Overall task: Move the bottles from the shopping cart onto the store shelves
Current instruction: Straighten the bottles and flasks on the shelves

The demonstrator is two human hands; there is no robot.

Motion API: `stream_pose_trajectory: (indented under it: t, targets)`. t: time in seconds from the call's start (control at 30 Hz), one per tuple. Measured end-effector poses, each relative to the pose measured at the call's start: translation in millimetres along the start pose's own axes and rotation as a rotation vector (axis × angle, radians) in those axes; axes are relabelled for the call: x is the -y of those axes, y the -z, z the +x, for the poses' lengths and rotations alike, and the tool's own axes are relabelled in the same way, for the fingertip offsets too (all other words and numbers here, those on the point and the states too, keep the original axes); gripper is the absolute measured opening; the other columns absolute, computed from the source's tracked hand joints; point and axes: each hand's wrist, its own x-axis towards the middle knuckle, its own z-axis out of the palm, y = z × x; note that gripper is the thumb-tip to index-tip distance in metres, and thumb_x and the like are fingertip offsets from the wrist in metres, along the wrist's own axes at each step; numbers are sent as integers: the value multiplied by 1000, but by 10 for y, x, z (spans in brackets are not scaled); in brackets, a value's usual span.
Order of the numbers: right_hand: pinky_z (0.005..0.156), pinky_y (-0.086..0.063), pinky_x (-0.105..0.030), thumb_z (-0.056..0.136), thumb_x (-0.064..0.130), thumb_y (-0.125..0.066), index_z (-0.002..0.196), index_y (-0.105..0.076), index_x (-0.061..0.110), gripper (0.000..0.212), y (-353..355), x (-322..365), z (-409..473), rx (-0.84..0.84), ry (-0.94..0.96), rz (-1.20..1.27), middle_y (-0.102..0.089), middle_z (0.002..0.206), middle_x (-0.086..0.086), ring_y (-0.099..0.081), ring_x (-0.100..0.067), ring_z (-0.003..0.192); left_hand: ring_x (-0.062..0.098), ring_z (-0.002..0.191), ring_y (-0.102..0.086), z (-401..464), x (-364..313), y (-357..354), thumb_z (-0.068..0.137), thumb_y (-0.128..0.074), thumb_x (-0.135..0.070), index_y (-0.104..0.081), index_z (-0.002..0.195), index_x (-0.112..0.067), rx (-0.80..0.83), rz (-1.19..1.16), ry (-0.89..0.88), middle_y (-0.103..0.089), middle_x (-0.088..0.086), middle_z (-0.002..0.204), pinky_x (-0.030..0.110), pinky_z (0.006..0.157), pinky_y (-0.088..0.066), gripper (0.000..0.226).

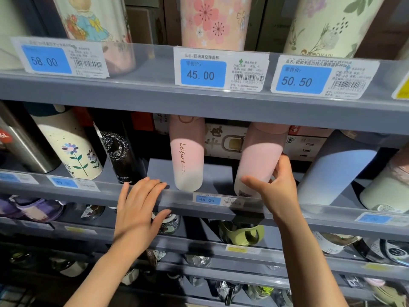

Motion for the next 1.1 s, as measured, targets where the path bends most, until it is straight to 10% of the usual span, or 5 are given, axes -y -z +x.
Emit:
stream_pose_trajectory:
  t: [0.23, 0.43, 0.67, 0.9, 1.1]
  targets:
    - [87, -44, -42, 63, 44, -85, 133, -34, 11, 93, -209, 70, -67, -178, 48, -312, -39, 129, -7, -44, -24, 116, 25, 130, -43, -8, 3, 11, 98, -26, -56, -55, 129, -13, 19, -22, 1, -56, 3, 129, 42, 120, -7, 61]
    - [78, -49, -37, 71, 13, -82, 115, -34, 26, 66, -21, 42, -5, 48, 0, -50, -51, 107, 1, -54, -24, 99, 25, 129, -44, -11, 5, -13, 87, -48, -42, -56, 128, -12, -20, -12, -15, -58, 4, 127, 44, 119, -9, 52]
    - [76, -36, -32, 62, 48, -85, 133, -35, 11, 94, -276, 53, -83, -220, 83, -384, -43, 128, -6, -44, -23, 116, 24, 130, -44, -21, 17, -25, 85, -50, -40, -57, 128, -12, -26, -16, -14, -57, 3, 128, 44, 119, -10, 52]
    - [86, -50, -51, 74, 22, -79, 130, -30, 26, 75, -103, -2, -77, -12, 49, -151, -48, 112, 3, -51, -22, 99, 23, 129, -44, -14, 7, -25, 83, -50, -40, -56, 128, -14, -32, -30, -6, -57, 2, 128, 43, 119, -9, 52]
    - [80, -44, -36, 63, 41, -85, 128, -40, 15, 83, -215, -30, -56, -152, 98, -310, -46, 122, -2, -46, -22, 111, 22, 129, -43, -9, 8, -30, 82, -49, -42, -57, 127, -15, -9, -38, 3, -57, 0, 127, 40, 120, -7, 52]
